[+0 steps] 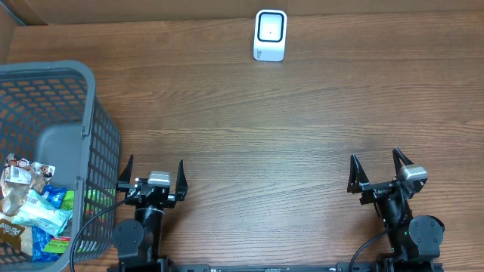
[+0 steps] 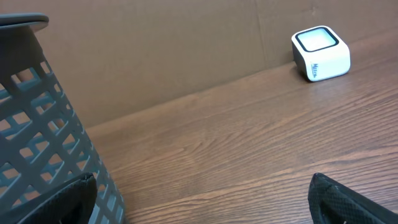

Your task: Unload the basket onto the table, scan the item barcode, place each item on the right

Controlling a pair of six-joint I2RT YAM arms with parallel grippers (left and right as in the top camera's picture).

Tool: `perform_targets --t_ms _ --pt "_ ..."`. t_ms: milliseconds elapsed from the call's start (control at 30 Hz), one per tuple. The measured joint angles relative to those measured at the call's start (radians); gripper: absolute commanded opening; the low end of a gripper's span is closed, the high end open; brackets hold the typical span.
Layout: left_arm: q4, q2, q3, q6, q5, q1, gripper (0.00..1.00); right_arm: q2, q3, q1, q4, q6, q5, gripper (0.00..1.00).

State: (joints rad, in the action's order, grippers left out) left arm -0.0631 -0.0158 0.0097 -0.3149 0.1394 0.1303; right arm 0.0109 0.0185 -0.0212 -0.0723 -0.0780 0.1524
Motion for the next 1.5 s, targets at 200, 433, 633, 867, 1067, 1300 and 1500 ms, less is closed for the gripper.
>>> perform_targets --t_ms 200,433,633,867,1067,1300,1500 --pt "0.0 0.0 0.0 -0.003 0.0 0.0 1.0 0.0 0.0 0.0 0.0 0.0 0.0 1.0" --pt "0.0 0.0 0.0 -0.003 0.0 0.0 1.0 0.0 0.0 0.0 0.0 -0.001 0.0 1.0" --pt "0.0 0.0 0.0 0.016 0.0 0.0 1.0 0.0 0.0 0.0 0.0 0.0 0.0 1.0" --pt "0.0 0.0 0.0 0.089 0.0 0.0 1.0 0.0 0.0 0.0 0.001 0.0 0.0 1.0" --pt "0.0 0.0 0.0 0.185 0.0 0.0 1.0 0.0 0.0 0.0 0.002 0.0 0.0 1.0" --pt "0.0 0.0 0.0 0.224 -0.002 0.0 1.0 0.0 0.0 0.0 0.002 0.0 0.0 1.0" --pt "0.0 0.0 0.0 0.248 -0.002 0.0 1.0 0.0 0.0 0.0 0.002 0.0 0.0 1.0"
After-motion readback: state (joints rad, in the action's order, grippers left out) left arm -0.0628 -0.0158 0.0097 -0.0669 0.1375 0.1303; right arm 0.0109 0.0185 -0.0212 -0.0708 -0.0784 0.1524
